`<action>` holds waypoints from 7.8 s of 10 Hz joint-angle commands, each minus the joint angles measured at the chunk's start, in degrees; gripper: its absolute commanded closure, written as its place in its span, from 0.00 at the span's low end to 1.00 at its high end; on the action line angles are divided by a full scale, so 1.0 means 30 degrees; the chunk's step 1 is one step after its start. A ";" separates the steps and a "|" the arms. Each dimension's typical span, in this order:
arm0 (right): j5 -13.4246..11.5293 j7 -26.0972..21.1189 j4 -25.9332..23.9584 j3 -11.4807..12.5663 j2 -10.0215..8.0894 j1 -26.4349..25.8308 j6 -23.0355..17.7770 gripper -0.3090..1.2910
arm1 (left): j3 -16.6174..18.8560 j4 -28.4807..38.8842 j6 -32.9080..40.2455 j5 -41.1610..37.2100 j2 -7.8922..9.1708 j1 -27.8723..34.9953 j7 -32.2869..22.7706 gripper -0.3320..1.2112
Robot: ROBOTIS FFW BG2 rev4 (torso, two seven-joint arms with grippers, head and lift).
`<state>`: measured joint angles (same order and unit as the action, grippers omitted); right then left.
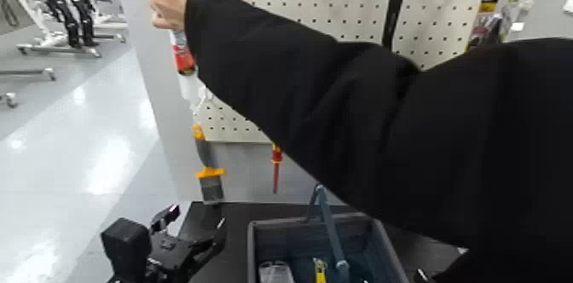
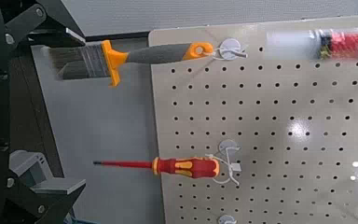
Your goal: Put the red glue tube into the crate.
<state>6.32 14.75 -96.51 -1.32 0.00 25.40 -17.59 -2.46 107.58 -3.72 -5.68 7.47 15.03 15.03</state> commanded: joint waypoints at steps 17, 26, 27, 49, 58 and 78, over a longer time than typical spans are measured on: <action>-0.0027 0.0005 -0.0028 0.0029 0.0205 -0.0028 0.0003 0.24 | 0.0176 -0.0146 0.0390 -0.0039 0.0000 -0.0178 0.0468 0.37; -0.0027 0.0005 -0.0028 0.0029 0.0234 -0.0057 0.0062 0.24 | 0.1787 0.1875 -0.4474 -0.3672 0.0909 -0.3224 0.3486 0.37; -0.0027 0.0005 -0.0028 0.0000 0.0264 -0.0086 0.0091 0.24 | 0.2109 0.2139 -0.5265 -0.3907 0.0879 -0.3693 0.3896 0.37; -0.0085 -0.0288 0.0236 -0.0176 0.0088 -0.1024 -0.0260 0.24 | 0.3867 -0.3046 -0.8722 -0.4932 0.3165 -1.4299 1.1952 0.41; -0.0085 -0.0288 0.0499 -0.0381 0.0059 -0.1317 -0.0378 0.24 | 0.1758 -0.9052 -0.5939 -0.4317 0.2989 -1.7463 1.5439 0.47; -0.0144 -0.0552 0.0382 -0.0352 0.0088 -0.1287 -0.0114 0.24 | -0.0059 -0.1025 -1.0860 -0.7598 0.2198 -1.6584 1.3124 0.98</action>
<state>5.89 13.10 -95.36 -2.32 0.00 21.58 -17.93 -1.30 104.52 -36.02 -27.15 14.27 -34.84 54.49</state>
